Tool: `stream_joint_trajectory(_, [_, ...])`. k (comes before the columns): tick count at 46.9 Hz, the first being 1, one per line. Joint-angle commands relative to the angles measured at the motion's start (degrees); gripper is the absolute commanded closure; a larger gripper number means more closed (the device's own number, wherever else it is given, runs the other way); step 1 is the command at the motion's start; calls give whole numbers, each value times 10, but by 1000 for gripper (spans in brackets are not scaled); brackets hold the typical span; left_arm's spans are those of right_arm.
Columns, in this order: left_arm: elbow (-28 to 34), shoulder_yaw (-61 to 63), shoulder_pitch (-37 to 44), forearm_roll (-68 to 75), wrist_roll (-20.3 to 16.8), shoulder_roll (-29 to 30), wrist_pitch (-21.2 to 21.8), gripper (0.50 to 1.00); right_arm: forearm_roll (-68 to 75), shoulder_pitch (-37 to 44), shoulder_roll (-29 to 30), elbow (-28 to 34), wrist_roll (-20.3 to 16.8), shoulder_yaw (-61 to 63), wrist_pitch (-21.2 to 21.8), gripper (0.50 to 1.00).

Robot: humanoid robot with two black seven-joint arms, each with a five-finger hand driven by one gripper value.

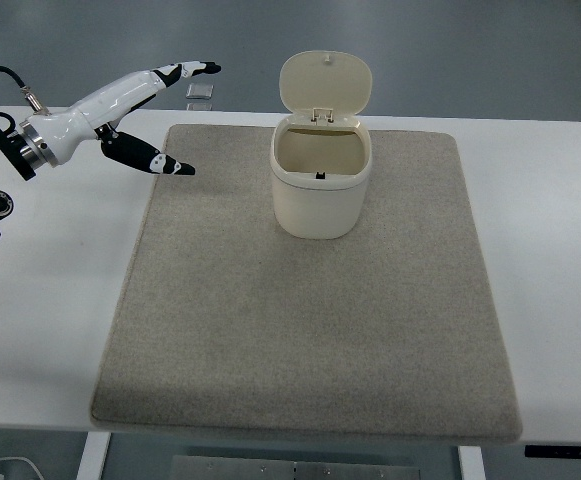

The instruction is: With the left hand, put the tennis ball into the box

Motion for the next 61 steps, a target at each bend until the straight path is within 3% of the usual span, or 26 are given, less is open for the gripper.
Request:
stream_joint_trajectory(1, [25, 2, -6, -73, 0, -4, -44, 508, 0, 0, 0, 0, 0, 0, 0, 562])
stream_joint_trajectory(11, [93, 2, -27, -287, 2, -12, -175, 508, 0, 0, 0, 0, 0, 0, 0, 562])
stream_joint_trajectory(16, [122, 0, -29, -355, 20, -16, -240, 508, 0, 0, 0, 1, 0, 0, 0, 562])
stream_joint_trajectory(24, [139, -5, -33, -433, 85, -28, -299, 508, 0, 0, 0, 0, 0, -1, 0, 562])
stream_joint_trajectory(29, [155, -6, -34, -506, 149, -29, -337, 508, 0, 0, 0, 0, 0, 0, 0, 562])
stream_joint_trajectory(42, [209, -18, -35, -647, 301, -49, -361, 508, 0, 0, 0, 0, 0, -1, 0, 562])
stream_joint_trajectory(47, [231, -24, -34, -685, 331, -53, -404, 508, 0, 0, 0, 0, 0, 0, 0, 562])
stream_joint_trajectory(53, [260, -26, -34, -729, 353, -63, -404, 508, 0, 0, 0, 0, 0, 0, 0, 562])
stream_joint_trajectory(61, [270, -27, -34, -735, 353, -69, -404, 508, 1, 0, 0, 3, 0, 0, 0, 562])
